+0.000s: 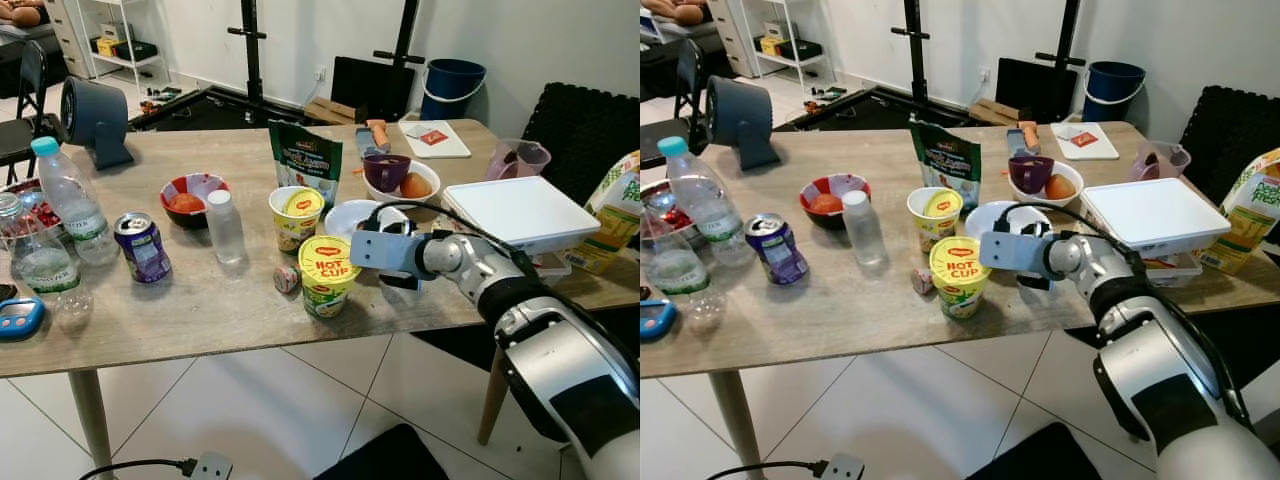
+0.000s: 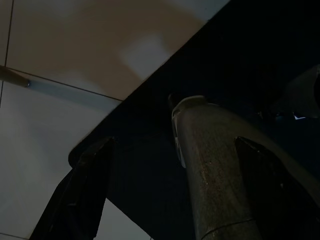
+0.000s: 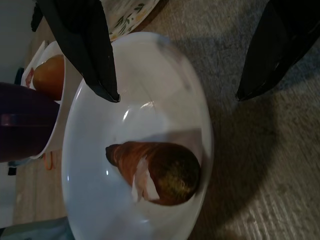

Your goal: Restocking fridge

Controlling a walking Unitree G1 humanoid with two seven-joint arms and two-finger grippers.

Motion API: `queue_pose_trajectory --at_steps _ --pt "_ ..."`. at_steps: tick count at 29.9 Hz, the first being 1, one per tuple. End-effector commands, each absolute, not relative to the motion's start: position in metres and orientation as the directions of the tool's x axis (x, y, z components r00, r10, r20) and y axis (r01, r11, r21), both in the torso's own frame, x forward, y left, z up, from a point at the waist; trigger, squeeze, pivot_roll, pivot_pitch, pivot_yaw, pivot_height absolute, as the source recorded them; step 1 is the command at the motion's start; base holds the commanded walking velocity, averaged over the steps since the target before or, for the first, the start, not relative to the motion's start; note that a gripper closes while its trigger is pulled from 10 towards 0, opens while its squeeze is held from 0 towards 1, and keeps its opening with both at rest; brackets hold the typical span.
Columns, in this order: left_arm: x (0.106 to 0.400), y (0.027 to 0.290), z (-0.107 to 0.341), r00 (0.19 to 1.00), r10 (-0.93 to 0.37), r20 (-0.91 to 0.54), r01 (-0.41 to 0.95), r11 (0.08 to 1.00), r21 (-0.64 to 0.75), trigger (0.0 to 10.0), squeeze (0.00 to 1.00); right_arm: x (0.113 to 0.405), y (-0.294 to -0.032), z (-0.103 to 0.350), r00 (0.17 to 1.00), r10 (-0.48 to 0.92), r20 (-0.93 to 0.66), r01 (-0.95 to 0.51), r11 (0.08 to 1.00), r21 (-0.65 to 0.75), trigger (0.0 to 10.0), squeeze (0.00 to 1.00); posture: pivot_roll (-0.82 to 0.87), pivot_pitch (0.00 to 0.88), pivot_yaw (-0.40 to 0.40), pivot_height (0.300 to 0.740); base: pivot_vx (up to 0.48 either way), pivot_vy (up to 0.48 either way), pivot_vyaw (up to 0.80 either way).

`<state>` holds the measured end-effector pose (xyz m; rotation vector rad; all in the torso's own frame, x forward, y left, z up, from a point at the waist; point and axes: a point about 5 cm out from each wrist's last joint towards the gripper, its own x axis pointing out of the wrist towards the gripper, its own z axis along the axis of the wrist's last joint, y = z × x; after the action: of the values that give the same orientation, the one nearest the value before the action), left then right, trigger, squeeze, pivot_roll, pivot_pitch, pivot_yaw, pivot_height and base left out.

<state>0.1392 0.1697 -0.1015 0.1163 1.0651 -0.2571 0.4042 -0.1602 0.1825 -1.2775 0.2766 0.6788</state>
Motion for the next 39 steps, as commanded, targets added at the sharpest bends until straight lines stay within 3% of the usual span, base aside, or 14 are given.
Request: queue_pose_trajectory --at_steps 1,3,4,5,8,9,10,13,14,24,31,39 --pt "0.084 0.168 -0.118 0.268 -0.158 -0.95 0.25 0.964 -0.09 10.0 0.0 0.401 -0.166 0.175 0.744 0.283 -0.605 -0.649 0.096 -0.754 10.0 0.0 0.03 0.164 -0.066 0.74 0.0 0.0 0.0" --pt "0.084 0.167 -0.118 0.269 -0.16 -0.95 0.251 0.964 -0.092 10.0 0.0 0.401 -0.166 0.174 0.737 0.284 -0.614 -0.658 0.088 -0.748 10.0 0.0 0.03 0.164 -0.066 0.74 0.0 0.0 0.0" --pt "0.085 0.166 -0.118 0.27 -0.163 -0.949 0.253 0.963 -0.093 10.0 0.0 0.4 -0.166 0.173 0.729 0.285 -0.622 -0.665 0.08 -0.743 6.4 0.0 0.03 0.165 -0.069 0.74 0.0 0.0 0.0" --pt "0.085 0.166 -0.118 0.271 -0.164 -0.948 0.253 0.963 -0.094 10.0 0.0 0.4 -0.166 0.173 0.721 0.289 -0.63 -0.672 0.074 -0.736 3.9 0.0 0.03 0.166 -0.07 0.74 0.0 0.0 0.0" --pt "0.085 0.165 -0.118 0.271 -0.165 -0.948 0.254 0.963 -0.095 10.0 0.0 0.399 -0.166 0.173 0.717 0.291 -0.633 -0.676 0.071 -0.733 3.9 0.0 0.03 0.166 -0.07 0.74 0.0 0.0 0.0" --pt "0.085 0.165 -0.118 0.272 -0.166 -0.948 0.255 0.962 -0.096 10.0 0.0 0.399 -0.165 0.173 0.714 0.292 -0.636 -0.679 0.067 -0.731 0.0 0.0 0.03 0.166 -0.07 0.74 0.0 0.0 0.0" --pt "0.085 0.165 -0.118 0.273 -0.168 -0.947 0.256 0.962 -0.097 10.0 0.0 0.399 -0.165 0.173 0.715 0.292 -0.635 -0.677 0.065 -0.733 0.6 0.0 0.03 0.166 -0.07 0.74 0.0 0.0 0.0" --pt "0.085 0.165 -0.118 0.273 -0.168 -0.947 0.256 0.962 -0.097 10.0 0.0 0.399 -0.165 0.173 0.716 0.292 -0.634 -0.676 0.063 -0.734 0.6 0.0 0.03 0.166 -0.072 0.74 0.0 0.0 0.0" --pt "0.085 0.164 -0.118 0.272 -0.169 -0.947 0.257 0.961 -0.098 10.0 0.0 0.4 -0.164 0.174 0.721 0.3 -0.624 -0.67 0.072 -0.739 10.0 0.0 0.03 0.166 -0.072 0.74 0.0 0.0 0.0" --pt "0.083 0.165 -0.119 0.266 -0.169 -0.949 0.266 0.959 -0.096 10.0 0.0 0.401 -0.163 0.179 0.733 0.335 -0.593 -0.661 0.143 -0.736 10.0 0.0 0.03 0.164 -0.07 0.74 0.0 0.0 0.0" --pt "0.085 0.164 -0.118 0.269 -0.172 -0.948 0.274 0.957 -0.096 10.0 0.0 0.403 -0.162 0.188 0.733 0.398 -0.551 -0.67 0.284 -0.686 10.0 0.0 0.03 0.159 -0.071 0.74 0.0 0.0 0.0" --pt "0.088 0.163 -0.118 0.273 -0.175 -0.946 0.285 0.954 -0.094 10.0 0.0 0.405 -0.163 0.193 0.75 0.401 -0.527 -0.655 0.336 -0.677 10.0 0.0 0.02 0.155 -0.069 0.74 0.0 0.0 0.0"
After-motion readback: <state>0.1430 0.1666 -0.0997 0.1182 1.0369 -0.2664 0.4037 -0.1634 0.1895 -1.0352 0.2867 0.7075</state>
